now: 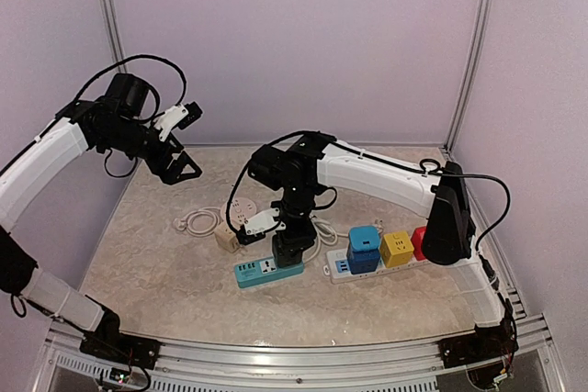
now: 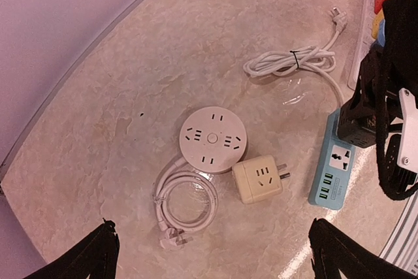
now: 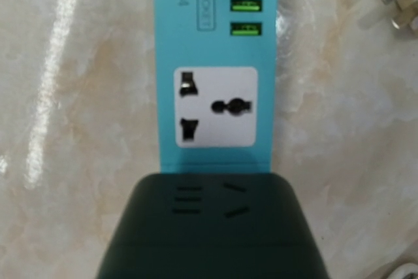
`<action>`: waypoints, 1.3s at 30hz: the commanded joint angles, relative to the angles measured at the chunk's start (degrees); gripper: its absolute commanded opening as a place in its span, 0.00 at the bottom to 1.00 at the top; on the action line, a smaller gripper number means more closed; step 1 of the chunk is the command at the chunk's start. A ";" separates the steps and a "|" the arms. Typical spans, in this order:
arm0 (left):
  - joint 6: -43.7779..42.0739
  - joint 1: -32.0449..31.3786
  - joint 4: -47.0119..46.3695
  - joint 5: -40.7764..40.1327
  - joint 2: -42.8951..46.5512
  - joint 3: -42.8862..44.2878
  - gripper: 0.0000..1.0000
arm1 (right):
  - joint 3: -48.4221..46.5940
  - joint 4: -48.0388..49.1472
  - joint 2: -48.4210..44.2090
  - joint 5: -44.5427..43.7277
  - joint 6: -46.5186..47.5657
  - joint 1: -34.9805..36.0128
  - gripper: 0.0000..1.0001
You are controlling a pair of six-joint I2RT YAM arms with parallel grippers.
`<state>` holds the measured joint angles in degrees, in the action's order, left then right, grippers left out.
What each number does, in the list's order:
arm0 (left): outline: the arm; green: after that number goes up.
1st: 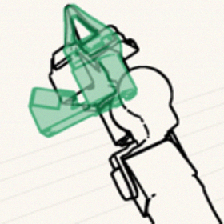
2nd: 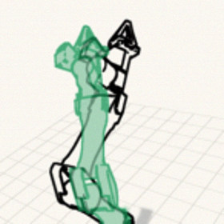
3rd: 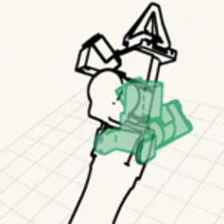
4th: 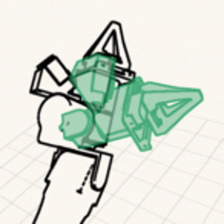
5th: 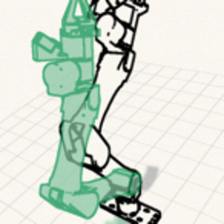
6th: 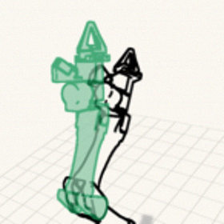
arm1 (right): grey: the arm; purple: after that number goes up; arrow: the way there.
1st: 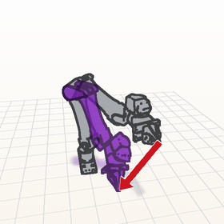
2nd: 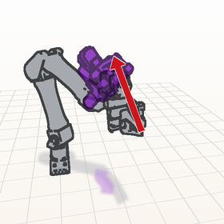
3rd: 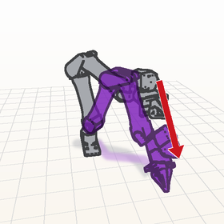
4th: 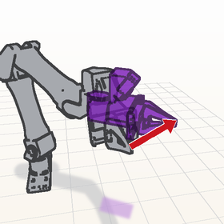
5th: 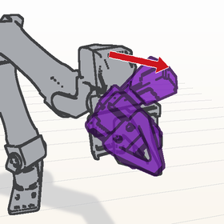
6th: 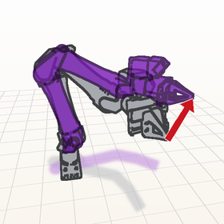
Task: Insert the plug
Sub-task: Insert the plug into the socket.
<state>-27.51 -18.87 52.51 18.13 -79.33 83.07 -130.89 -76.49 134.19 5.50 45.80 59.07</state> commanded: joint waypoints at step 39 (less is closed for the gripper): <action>-1.57 -1.05 1.93 -0.78 -0.86 2.47 0.99 | 1.43 -3.34 -5.83 -1.93 -2.32 -0.62 0.00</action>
<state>-28.56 -19.44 53.36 17.52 -79.61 83.92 -128.81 -75.85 132.77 3.75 43.92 58.96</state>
